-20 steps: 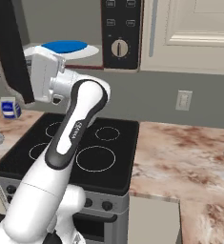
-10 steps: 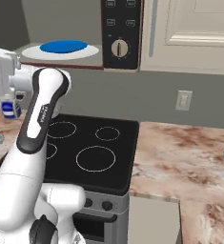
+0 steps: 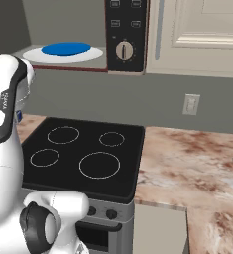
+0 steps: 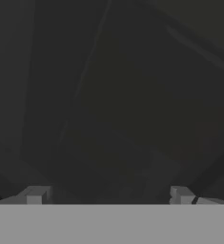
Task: Pick the carrot from the counter and place it in the microwave. Then turn on the microwave.
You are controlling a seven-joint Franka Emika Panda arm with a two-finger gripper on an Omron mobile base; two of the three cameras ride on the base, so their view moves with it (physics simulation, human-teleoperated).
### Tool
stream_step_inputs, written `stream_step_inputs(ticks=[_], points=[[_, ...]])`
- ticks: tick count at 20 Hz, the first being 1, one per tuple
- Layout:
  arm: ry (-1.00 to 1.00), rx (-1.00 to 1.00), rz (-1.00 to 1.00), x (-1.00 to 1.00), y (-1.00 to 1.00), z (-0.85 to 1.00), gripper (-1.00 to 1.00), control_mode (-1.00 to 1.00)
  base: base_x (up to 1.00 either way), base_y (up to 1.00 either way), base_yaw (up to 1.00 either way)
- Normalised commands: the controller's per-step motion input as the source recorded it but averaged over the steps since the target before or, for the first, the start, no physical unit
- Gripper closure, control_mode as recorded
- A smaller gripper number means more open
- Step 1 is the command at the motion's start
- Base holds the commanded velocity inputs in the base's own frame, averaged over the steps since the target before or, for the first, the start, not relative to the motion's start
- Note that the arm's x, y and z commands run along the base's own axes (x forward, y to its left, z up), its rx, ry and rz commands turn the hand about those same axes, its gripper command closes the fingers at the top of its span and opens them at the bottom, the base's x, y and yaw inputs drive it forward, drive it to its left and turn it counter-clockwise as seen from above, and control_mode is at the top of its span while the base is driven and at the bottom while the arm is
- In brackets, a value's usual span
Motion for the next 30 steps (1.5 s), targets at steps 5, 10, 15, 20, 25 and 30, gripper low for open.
stream_step_inputs(ticks=[5, 10, 15, 20, 25, 30], points=[[-0.21, -0.09, 0.08, -0.17, 0.46, 0.00, -1.00, -1.00, 0.00, 0.00, 0.00], [-0.29, -0.06, 0.04, -0.33, -0.02, 0.00, -1.00, -1.00, 0.00, 0.00, 0.00], [-0.35, -0.01, 0.03, -0.40, -0.27, 0.02, -1.00, -1.00, 0.00, 0.00, 0.00], [-0.32, 0.00, 0.03, -0.13, -0.54, 0.13, -1.00, -1.00, 0.00, 0.00, 0.00], [-0.21, 0.00, 0.04, 0.00, -0.39, -0.06, -1.00, -1.00, 0.00, 0.00, 0.00], [-0.10, -0.04, 0.04, 0.00, -0.09, -0.40, -1.00, -1.00, 0.00, 0.00, 0.00]])
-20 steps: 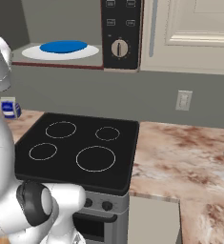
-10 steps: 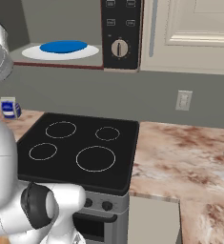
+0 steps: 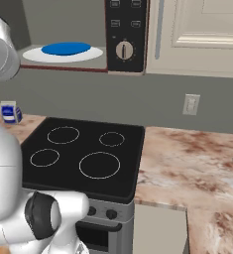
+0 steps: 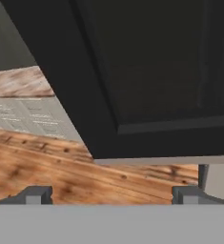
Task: Pick the carrot from the counter and place it in the microwave. Then turn on the microwave.
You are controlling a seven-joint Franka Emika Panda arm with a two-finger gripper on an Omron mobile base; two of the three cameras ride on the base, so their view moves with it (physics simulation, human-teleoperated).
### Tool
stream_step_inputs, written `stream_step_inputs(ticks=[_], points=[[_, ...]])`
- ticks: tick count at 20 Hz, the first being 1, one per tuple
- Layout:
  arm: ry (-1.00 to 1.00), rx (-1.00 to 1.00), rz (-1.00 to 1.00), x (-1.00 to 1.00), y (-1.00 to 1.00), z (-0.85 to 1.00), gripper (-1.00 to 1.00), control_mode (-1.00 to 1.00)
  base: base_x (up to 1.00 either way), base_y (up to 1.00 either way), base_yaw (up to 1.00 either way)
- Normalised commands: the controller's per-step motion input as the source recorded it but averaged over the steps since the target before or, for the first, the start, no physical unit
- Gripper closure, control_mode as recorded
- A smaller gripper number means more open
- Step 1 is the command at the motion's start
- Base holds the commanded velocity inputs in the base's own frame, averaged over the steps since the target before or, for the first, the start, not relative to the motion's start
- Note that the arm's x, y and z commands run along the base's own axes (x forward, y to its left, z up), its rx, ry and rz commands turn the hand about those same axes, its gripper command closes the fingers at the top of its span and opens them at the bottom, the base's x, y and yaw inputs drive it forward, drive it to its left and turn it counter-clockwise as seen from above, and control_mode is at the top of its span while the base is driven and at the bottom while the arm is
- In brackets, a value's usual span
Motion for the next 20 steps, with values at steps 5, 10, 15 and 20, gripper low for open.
stream_step_inputs(ticks=[5, 10, 15, 20], points=[[-0.08, -0.12, 0.03, 0.00, 0.00, -0.65, -1.00, -1.00, 0.00, 0.00, 0.00], [-0.11, -0.12, 0.02, -0.05, 0.00, -0.62, -1.00, -1.00, 0.00, 0.00, 0.00], [-0.15, -0.03, 0.04, -0.31, 0.00, -0.56, -1.00, -1.00, 0.00, 0.00, 0.00], [-0.14, -0.03, 0.02, -0.15, 0.00, -0.48, -1.00, -1.00, 0.00, 0.00, 0.00]])
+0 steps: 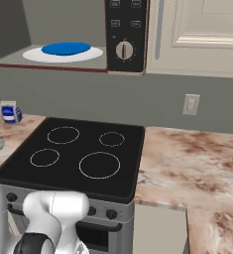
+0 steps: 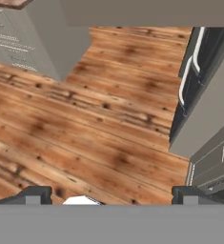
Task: Pick the carrot from the counter and place it in the microwave. Then turn on the microwave.
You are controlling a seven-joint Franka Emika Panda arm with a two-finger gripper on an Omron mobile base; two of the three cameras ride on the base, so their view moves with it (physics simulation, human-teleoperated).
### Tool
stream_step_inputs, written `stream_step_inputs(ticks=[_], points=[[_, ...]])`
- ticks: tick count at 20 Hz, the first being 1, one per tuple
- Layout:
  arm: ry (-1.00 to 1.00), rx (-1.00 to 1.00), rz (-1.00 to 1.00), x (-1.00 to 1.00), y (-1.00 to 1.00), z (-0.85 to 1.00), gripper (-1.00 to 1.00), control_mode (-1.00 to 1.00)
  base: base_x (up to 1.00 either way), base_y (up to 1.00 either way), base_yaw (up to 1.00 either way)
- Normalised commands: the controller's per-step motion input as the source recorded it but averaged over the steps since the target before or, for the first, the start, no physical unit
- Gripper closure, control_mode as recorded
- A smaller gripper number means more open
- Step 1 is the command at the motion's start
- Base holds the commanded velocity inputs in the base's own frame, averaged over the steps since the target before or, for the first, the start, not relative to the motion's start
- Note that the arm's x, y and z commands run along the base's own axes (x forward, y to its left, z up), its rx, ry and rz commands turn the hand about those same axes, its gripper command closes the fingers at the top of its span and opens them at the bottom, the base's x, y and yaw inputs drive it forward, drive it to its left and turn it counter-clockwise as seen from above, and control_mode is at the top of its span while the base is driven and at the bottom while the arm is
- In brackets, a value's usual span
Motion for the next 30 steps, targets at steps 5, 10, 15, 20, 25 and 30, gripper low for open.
stream_step_inputs(ticks=[5, 10, 15, 20, 25, 30], points=[[-0.10, -0.04, 0.00, -0.01, 0.00, -0.62, -1.00, -1.00, 0.00, 0.00, 0.00], [-0.05, -0.01, 0.00, 0.10, -0.01, -0.40, -1.00, -1.00, 0.00, 0.00, 0.00], [-0.02, 0.01, -0.01, 0.16, 0.00, -0.18, -1.00, -1.00, 0.00, 0.00, 0.00], [-0.01, 0.01, -0.25, 0.27, 0.10, -0.18, -1.00, -1.00, 0.00, 0.00, 0.00], [0.00, 0.00, -0.50, 0.27, 0.37, -0.23, -1.00, -1.00, 0.00, 0.00, 0.00], [0.00, 0.01, -0.47, 0.26, 0.41, -0.14, -1.00, -1.00, 0.00, 0.00, 0.00]])
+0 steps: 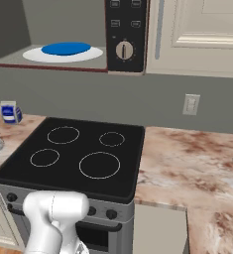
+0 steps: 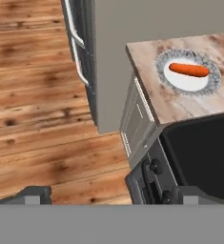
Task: Pick the carrot from the counter and place it in the microwave. Then turn on the microwave.
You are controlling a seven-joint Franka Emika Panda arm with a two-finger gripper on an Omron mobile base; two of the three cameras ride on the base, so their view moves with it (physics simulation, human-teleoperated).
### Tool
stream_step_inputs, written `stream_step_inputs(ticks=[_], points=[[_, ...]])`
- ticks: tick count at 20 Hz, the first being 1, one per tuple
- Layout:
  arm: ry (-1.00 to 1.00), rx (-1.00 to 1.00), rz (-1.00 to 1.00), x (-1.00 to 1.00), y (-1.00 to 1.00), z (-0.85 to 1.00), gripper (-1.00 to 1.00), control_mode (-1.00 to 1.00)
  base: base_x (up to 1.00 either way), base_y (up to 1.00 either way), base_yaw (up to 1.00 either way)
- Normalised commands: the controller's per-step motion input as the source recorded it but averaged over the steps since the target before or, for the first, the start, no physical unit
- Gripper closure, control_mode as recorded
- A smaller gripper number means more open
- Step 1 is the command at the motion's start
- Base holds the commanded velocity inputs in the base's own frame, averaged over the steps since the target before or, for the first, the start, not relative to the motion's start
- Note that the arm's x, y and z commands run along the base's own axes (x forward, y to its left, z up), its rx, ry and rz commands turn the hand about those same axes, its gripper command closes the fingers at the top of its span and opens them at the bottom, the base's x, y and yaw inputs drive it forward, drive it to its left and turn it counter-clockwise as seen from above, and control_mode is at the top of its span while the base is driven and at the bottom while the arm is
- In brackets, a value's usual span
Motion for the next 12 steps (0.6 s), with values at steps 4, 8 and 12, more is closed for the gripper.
stream_step_inputs(ticks=[4, 8, 12], points=[[0.01, 0.09, -0.40, 0.31, 0.21, 0.00, -1.00, -1.00, 0.00, 0.00, 0.00], [0.05, 0.11, -0.35, 0.53, 0.04, 0.00, -1.00, -1.00, 0.00, 0.00, 0.00], [0.12, 0.11, -0.21, 0.55, 0.00, -0.01, -1.00, -1.00, 0.00, 0.00, 0.00]])
